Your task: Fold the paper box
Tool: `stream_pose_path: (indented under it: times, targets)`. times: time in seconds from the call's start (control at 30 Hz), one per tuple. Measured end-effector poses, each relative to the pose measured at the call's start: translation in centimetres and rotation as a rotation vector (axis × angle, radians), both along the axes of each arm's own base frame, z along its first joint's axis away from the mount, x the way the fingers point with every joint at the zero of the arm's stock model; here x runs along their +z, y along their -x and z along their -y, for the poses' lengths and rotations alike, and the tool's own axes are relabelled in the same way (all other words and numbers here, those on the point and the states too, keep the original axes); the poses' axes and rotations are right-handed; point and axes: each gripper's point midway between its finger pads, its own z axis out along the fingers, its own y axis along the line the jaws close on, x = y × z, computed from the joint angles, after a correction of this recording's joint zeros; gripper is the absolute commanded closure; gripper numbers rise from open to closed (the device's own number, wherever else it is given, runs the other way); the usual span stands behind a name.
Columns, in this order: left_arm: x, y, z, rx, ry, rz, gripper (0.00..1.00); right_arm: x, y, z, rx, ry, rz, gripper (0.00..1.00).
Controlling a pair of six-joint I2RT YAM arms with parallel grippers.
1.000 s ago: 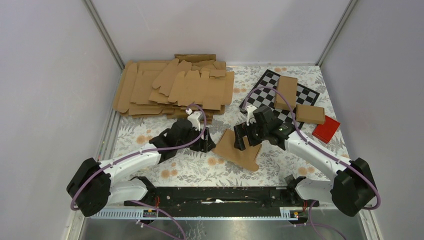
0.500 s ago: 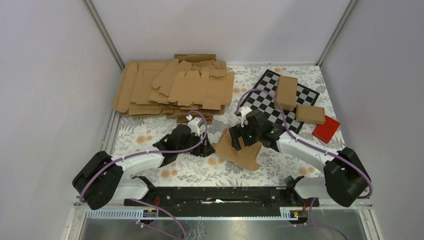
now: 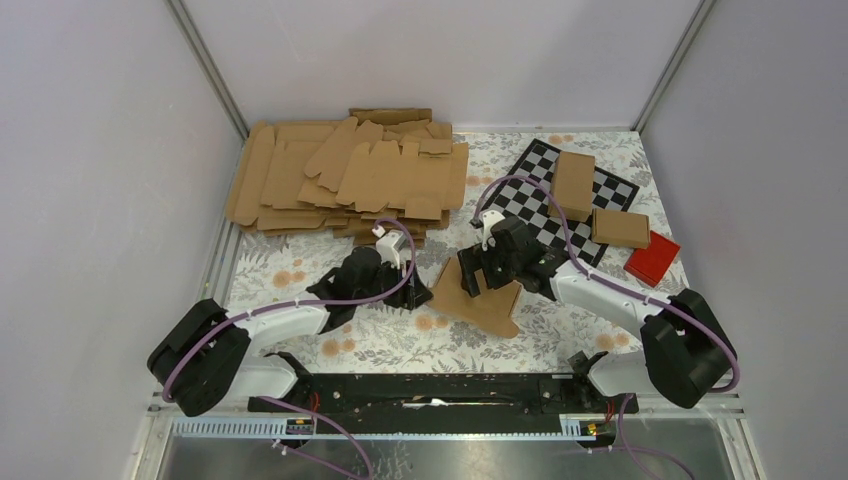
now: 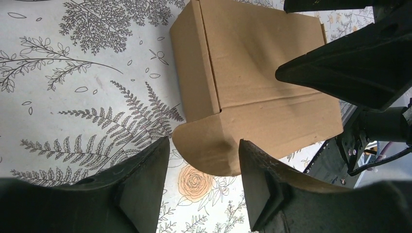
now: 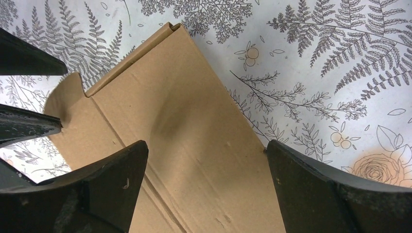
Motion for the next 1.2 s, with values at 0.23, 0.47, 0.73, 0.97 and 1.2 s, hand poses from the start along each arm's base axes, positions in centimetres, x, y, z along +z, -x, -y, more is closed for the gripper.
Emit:
stream_pose_path:
  times: [0.23,0.47,0.73,0.97,1.2]
  targets:
    - [0.0,0.3,-0.2,0.006,0.026,0.014,0.42,0.2,0.0,-0.2,-0.069,-0.013,-0.078,0.08]
    - [1.3,0.7,-0.9,0.045,0.077,0.044,0.43,0.4,-0.2,0.5,-0.146,-0.032,-0.129,0.16]
    - [1.6,1.1,-2.2,0.121,0.112,0.043,0.43,2.4,-1.7,3.8,-0.278,-0.071,-0.091,0.28]
    - [2.3,0.9,-2.7,0.153,0.124,0.065,0.45,0.2,-0.8,5.1,-0.308,-0.039,-0.146,0.50]
    - [2.1,1.0,-2.8,0.153,0.117,0.058,0.46,-1.4,-0.5,5.1,-0.309,-0.023,-0.195,0.64]
